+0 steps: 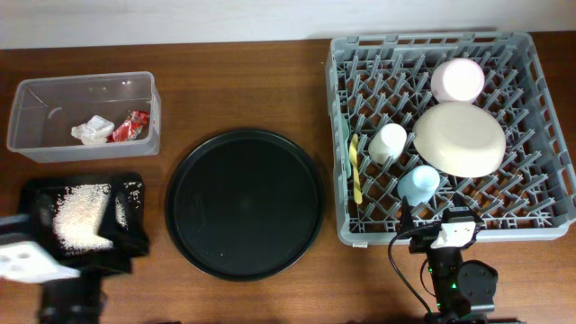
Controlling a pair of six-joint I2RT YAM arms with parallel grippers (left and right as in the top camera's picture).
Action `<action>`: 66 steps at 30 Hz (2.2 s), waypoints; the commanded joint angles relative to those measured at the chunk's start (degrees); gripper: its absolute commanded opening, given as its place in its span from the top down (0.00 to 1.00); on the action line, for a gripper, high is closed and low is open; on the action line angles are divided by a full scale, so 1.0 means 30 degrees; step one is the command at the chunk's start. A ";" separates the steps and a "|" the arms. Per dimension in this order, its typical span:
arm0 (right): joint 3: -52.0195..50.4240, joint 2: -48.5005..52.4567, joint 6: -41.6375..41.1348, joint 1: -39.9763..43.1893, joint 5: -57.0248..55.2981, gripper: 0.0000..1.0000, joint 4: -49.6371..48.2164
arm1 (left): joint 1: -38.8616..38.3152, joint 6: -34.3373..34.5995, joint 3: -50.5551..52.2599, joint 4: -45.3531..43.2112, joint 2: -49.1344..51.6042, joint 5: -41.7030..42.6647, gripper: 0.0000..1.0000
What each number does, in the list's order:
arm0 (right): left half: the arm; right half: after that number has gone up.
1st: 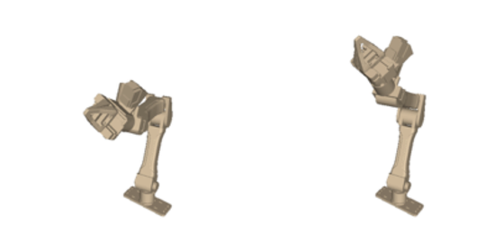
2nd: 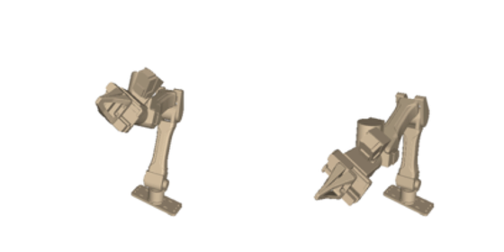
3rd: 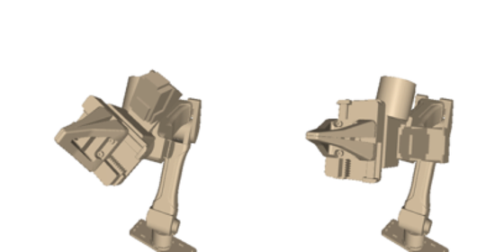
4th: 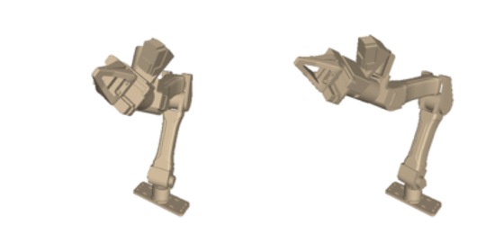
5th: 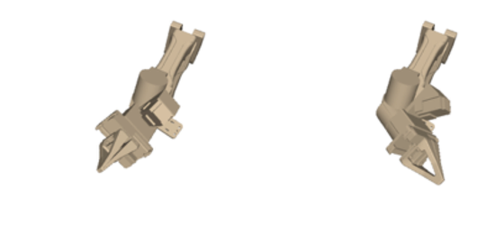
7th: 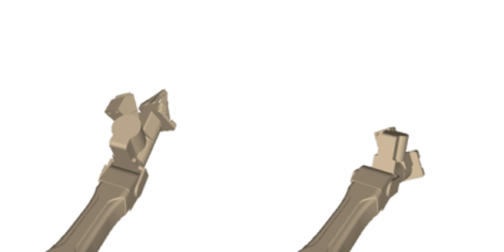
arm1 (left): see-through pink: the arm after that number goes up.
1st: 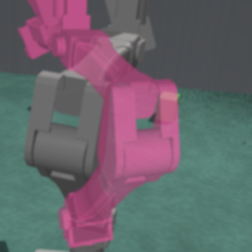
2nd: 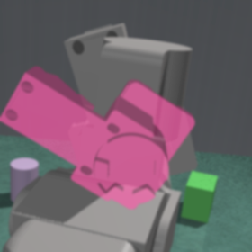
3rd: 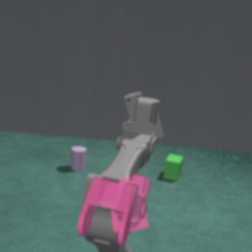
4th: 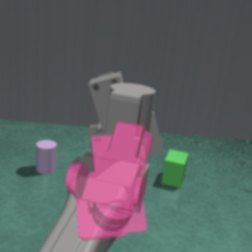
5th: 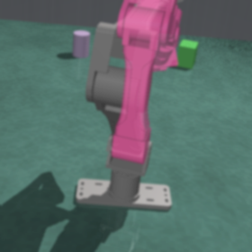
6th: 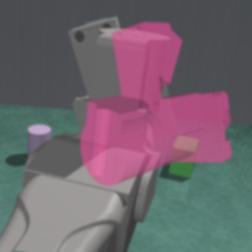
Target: Sort waste into correct bins and load items into the dishwasher rack
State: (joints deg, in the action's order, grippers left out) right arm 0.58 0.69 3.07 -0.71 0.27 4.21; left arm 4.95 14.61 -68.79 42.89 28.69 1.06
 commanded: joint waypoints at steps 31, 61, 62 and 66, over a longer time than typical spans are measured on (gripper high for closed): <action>-0.0087 -0.0124 0.0036 0.0153 0.0182 0.02 0.0095 | -0.2324 -0.4983 2.2775 -1.2757 -0.9464 0.0000 0.01; -0.0087 -0.0124 0.0036 0.0153 0.0182 0.02 0.0102 | -0.2688 -0.6849 2.2768 -1.2757 -0.9464 0.0000 0.01; -0.0087 -0.0124 0.0036 0.0153 0.0182 0.02 0.0095 | -0.2688 -0.6849 2.2768 -1.2750 -0.9464 0.0000 0.01; -0.0087 -0.0124 0.0036 0.0153 0.0182 0.02 0.0095 | -0.2688 -0.6849 2.2768 -1.2750 -0.9464 0.0000 0.01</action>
State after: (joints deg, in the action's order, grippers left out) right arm 0.58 0.69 3.22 -0.71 0.27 4.23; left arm -2.85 -4.97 -0.95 4.58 0.95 1.26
